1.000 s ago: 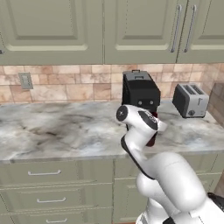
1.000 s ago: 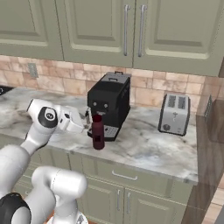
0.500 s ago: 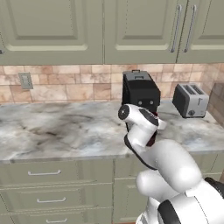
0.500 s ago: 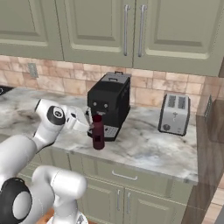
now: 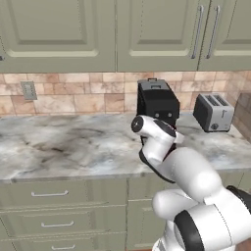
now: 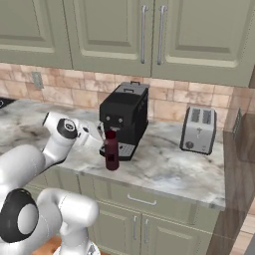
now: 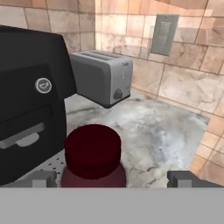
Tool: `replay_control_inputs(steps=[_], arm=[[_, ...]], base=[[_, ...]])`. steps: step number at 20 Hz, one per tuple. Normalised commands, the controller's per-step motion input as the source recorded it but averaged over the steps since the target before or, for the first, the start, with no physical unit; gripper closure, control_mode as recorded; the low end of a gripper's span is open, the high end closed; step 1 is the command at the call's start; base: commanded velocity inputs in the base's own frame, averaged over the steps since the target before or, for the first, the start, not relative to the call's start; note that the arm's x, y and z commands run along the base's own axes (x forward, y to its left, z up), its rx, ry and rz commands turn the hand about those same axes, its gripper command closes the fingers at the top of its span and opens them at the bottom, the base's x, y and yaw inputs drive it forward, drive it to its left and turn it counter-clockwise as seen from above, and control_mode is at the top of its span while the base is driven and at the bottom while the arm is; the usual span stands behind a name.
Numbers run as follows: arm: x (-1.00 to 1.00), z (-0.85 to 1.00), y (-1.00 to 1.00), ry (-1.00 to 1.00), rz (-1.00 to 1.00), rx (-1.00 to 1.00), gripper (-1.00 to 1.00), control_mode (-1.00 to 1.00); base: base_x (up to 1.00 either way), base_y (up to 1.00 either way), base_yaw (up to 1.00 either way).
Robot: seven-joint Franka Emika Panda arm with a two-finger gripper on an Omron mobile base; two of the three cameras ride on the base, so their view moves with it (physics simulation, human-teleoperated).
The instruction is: There is a wine glass and glass cup on the dining counter. Place the wine bottle next to the wine glass and the juice bottle next to the glass cup.
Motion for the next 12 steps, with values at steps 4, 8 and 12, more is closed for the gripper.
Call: replay_control_inputs(steps=[4,8,12], arm=[[0.05,0.00,-0.03,0.00,0.02,0.00,-1.00,-1.00],[0.00,0.00,-0.11,0.00,0.01,-0.01,-1.00,-1.00],[0.01,-0.04,-0.13,0.00,0.00,0.00,-1.00,-1.00]], base=[[0.00,0.00,0.00],[0.00,0.00,0.00],[0.00,0.00,0.00]])
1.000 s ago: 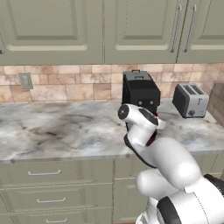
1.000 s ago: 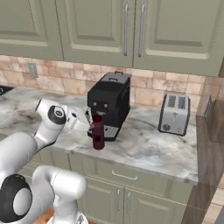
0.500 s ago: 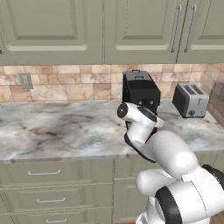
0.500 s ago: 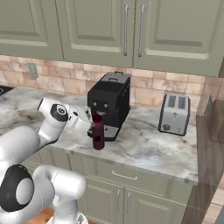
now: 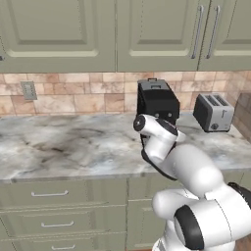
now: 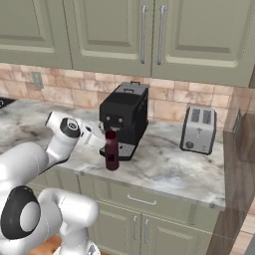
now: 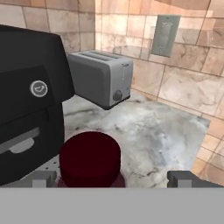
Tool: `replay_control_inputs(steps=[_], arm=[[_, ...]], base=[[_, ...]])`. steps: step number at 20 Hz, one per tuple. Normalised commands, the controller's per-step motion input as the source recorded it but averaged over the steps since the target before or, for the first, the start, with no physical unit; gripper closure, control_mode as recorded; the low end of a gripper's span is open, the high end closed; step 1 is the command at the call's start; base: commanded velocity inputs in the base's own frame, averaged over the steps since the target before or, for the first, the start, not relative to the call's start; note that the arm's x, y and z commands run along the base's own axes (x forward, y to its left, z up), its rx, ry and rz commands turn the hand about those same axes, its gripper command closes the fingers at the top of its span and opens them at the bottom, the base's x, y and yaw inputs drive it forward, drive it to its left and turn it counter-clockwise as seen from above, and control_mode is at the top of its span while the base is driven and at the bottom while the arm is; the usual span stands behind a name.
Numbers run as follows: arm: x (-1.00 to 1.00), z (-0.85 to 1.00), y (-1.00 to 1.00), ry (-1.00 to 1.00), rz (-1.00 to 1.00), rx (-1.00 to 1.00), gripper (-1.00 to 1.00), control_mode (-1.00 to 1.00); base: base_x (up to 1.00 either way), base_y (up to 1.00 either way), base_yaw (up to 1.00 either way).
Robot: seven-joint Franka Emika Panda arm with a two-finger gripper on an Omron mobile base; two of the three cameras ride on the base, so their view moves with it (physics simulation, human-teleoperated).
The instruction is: There is a wine glass and glass cup on the dining counter. Place the wine bottle next to the wine glass and the juice bottle next to the glass cup.
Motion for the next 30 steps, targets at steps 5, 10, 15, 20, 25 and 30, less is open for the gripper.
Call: replay_control_inputs(steps=[5,10,15,20,25,30], arm=[[0.03,-0.06,-0.14,0.00,0.01,0.00,-1.00,-1.00],[0.04,-0.07,-0.09,0.00,0.01,0.00,-1.00,-1.00],[0.12,-0.05,-0.04,0.00,0.03,0.00,-1.00,-1.00],[0.02,-0.02,-0.07,0.00,0.04,0.00,-1.00,-1.00],[0.03,-0.01,-0.10,0.00,0.05,0.00,-1.00,-1.00],[0.07,-0.05,-0.08,0.01,0.05,0.00,-1.00,-1.00]], base=[[0.00,0.00,0.00],[0.00,0.00,0.00],[0.00,0.00,0.00],[0.00,0.00,0.00],[0.00,0.00,0.00],[0.00,0.00,0.00]])
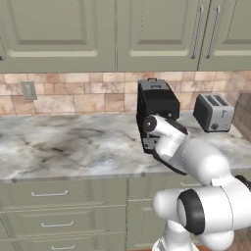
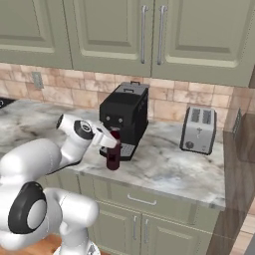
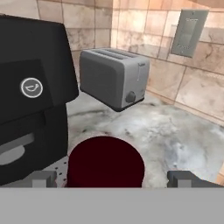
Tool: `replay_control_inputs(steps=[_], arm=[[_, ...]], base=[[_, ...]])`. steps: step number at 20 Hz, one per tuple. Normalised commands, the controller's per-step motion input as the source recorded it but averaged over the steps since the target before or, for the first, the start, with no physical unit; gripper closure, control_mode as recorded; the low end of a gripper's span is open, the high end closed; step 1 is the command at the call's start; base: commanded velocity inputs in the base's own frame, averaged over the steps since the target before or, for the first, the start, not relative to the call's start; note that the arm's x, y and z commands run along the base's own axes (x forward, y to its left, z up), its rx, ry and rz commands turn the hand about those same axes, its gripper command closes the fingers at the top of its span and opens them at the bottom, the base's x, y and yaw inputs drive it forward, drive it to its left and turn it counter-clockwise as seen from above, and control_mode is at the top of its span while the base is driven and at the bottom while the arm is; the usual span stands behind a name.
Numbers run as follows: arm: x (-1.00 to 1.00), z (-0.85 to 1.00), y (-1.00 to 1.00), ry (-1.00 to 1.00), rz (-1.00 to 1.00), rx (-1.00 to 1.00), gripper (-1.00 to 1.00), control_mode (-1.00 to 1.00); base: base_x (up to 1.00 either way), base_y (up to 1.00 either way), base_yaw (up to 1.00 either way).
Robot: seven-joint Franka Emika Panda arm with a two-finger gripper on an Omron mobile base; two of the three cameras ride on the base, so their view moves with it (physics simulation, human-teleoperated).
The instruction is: There is a wine glass and glass cup on the dining counter. Place the wine bottle next to the wine glass and the juice bottle next to the glass cup.
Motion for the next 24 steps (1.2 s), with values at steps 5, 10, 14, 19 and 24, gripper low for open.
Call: replay_control_inputs(steps=[5,10,14,19,24], arm=[[0.06,-0.07,-0.02,0.05,0.06,0.00,1.00,-1.00],[0.06,-0.12,-0.01,0.10,0.08,0.00,1.00,-1.00],[0.02,-0.09,-0.06,0.07,0.09,0.00,1.00,-1.00],[0.00,-0.01,-0.03,0.02,0.09,0.00,1.00,-1.00],[-0.03,0.01,0.01,-0.01,0.09,0.00,1.00,-1.00]], base=[[0.00,0.00,0.00],[0.00,0.00,0.00],[0.00,0.00,0.00],[0.00,0.00,0.00],[0.00,0.00,0.00]])
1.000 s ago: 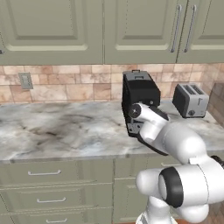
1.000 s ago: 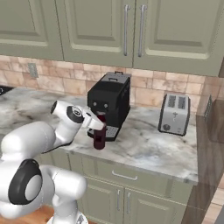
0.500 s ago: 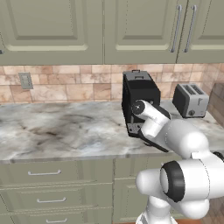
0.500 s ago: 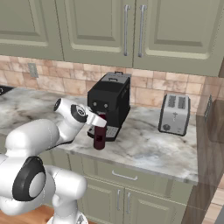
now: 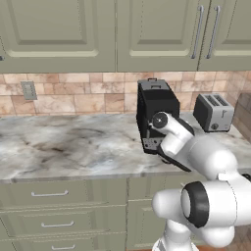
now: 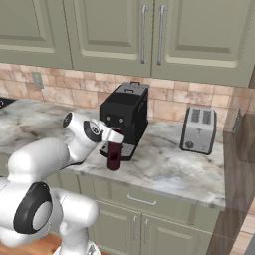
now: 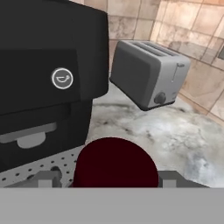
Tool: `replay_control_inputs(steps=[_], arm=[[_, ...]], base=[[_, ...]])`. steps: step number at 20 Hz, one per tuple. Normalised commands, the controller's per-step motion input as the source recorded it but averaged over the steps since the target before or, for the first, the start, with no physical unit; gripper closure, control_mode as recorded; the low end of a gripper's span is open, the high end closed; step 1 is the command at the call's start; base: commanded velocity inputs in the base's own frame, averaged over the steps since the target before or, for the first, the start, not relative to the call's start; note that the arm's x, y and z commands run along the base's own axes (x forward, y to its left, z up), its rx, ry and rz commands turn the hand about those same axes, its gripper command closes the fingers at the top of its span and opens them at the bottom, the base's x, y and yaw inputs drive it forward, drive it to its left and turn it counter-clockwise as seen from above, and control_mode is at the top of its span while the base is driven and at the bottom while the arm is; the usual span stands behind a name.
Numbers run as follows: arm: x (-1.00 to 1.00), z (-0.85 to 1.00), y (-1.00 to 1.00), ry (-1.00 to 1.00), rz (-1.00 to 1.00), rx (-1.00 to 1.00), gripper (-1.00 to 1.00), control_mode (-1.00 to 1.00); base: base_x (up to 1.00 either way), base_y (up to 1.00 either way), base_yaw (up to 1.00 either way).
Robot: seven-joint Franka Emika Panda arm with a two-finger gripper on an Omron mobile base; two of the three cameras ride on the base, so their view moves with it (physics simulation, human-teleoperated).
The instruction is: There is a wine glass and glass cup on the dining counter. Place the wine bottle next to the wine glass and the juice bottle next to the glass cup.
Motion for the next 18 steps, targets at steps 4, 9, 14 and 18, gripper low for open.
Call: replay_control_inputs(steps=[4,9,14,18], arm=[[-0.14,0.16,0.10,-0.11,0.08,-0.01,1.00,-1.00],[-0.12,0.33,0.22,-0.04,0.04,-0.01,1.00,-1.00],[-0.15,0.53,0.19,0.06,0.03,0.00,1.00,-1.00],[-0.13,0.57,0.14,0.29,0.05,0.00,1.00,-1.00]], base=[[0.00,0.00,0.00],[0.00,0.00,0.00],[0.00,0.00,0.00],[0.00,0.00,0.00]])
